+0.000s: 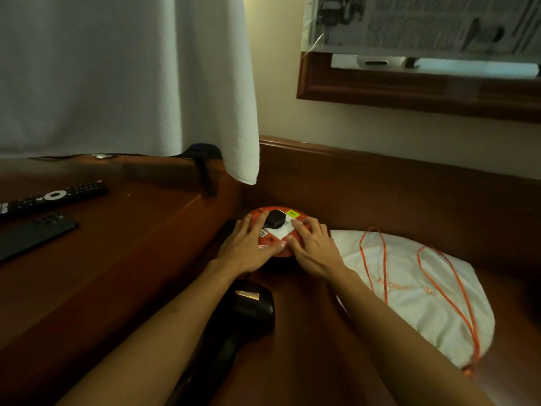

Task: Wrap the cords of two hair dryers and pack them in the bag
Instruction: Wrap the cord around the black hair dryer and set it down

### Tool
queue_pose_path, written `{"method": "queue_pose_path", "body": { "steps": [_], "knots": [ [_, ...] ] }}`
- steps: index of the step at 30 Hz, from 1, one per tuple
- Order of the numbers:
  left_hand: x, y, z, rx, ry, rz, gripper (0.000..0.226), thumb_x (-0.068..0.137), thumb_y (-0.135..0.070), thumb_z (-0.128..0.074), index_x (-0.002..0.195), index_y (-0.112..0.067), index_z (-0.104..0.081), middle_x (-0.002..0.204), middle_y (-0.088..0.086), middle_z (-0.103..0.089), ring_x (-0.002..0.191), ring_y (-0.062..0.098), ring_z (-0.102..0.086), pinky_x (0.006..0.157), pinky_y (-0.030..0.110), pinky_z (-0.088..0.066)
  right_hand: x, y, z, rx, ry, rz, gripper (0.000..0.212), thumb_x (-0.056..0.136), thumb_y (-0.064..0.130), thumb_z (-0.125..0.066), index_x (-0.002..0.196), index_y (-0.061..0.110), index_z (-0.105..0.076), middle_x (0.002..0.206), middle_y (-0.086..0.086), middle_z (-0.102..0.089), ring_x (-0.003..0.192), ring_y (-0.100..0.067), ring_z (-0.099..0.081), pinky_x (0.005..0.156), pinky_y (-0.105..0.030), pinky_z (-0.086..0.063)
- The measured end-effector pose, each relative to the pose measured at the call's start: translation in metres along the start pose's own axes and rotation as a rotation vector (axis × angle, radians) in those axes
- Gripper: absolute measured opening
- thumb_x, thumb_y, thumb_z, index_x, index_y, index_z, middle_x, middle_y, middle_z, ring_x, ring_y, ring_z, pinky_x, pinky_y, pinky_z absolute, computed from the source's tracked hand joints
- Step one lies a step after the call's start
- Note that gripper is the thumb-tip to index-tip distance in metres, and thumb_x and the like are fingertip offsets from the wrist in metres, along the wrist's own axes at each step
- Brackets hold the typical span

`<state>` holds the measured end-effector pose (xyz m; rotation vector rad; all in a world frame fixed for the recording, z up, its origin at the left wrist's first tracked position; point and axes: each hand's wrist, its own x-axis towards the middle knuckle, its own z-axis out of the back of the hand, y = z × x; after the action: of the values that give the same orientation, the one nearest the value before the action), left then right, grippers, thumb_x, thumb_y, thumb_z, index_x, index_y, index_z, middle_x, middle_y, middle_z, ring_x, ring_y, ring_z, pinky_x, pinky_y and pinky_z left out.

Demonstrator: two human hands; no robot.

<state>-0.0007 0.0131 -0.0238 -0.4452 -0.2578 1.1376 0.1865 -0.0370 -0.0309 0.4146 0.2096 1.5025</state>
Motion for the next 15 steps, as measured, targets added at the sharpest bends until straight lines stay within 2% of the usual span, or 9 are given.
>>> {"method": "queue_pose_path", "body": {
  "steps": [4,6,8,10,15],
  "knots": [
    [-0.001,0.001,0.000,-0.010,-0.008,-0.015,0.101,0.084,-0.085,-0.045,0.160,-0.041,0.006,0.172,-0.001,0.002,0.158,0.031,0.000,0.122,0.060,-0.021,0.017,0.012,0.016,-0.101,-0.020,-0.018,0.050,0.100,0.054,-0.046,0.140,0.023,-0.053,0.141,-0.007,-0.044,0.132,-0.027,-0.038,0.108,-0.050,-0.033],
    [0.001,0.002,0.000,-0.008,0.002,-0.012,0.109,0.084,-0.083,-0.048,0.161,-0.034,0.010,0.172,0.000,0.004,0.158,0.030,0.002,0.125,0.057,-0.016,0.028,0.023,0.019,-0.134,-0.032,0.012,0.055,0.097,0.051,-0.054,0.143,0.021,-0.049,0.140,-0.007,-0.046,0.131,-0.027,-0.040,0.108,-0.046,-0.034],
    [0.004,0.004,-0.001,-0.025,0.001,0.003,0.117,0.080,-0.087,-0.049,0.162,-0.027,0.010,0.173,0.000,0.003,0.159,0.026,0.002,0.126,0.055,-0.014,0.041,0.035,0.019,-0.091,0.021,0.049,0.065,0.095,0.045,-0.060,0.152,0.023,-0.036,0.147,-0.007,-0.045,0.135,-0.027,-0.039,0.110,-0.045,-0.033],
    [0.006,0.007,-0.003,-0.031,-0.007,0.011,0.121,0.076,-0.090,-0.049,0.163,-0.025,0.006,0.173,0.001,0.001,0.159,0.024,-0.001,0.126,0.054,-0.015,0.055,0.042,0.020,-0.089,0.092,0.064,0.070,0.095,0.044,-0.062,0.155,0.024,-0.032,0.149,-0.008,-0.043,0.136,-0.030,-0.038,0.112,-0.047,-0.033],
    [0.010,0.012,-0.006,-0.072,-0.026,-0.008,0.118,0.074,-0.089,-0.053,0.162,-0.034,0.002,0.173,-0.005,-0.001,0.159,0.024,0.000,0.125,0.057,-0.016,0.078,0.047,0.029,-0.191,0.212,0.113,0.056,0.095,0.042,-0.066,0.144,0.020,-0.049,0.137,-0.011,-0.046,0.126,-0.033,-0.042,0.100,-0.045,-0.043]
  ]
}}
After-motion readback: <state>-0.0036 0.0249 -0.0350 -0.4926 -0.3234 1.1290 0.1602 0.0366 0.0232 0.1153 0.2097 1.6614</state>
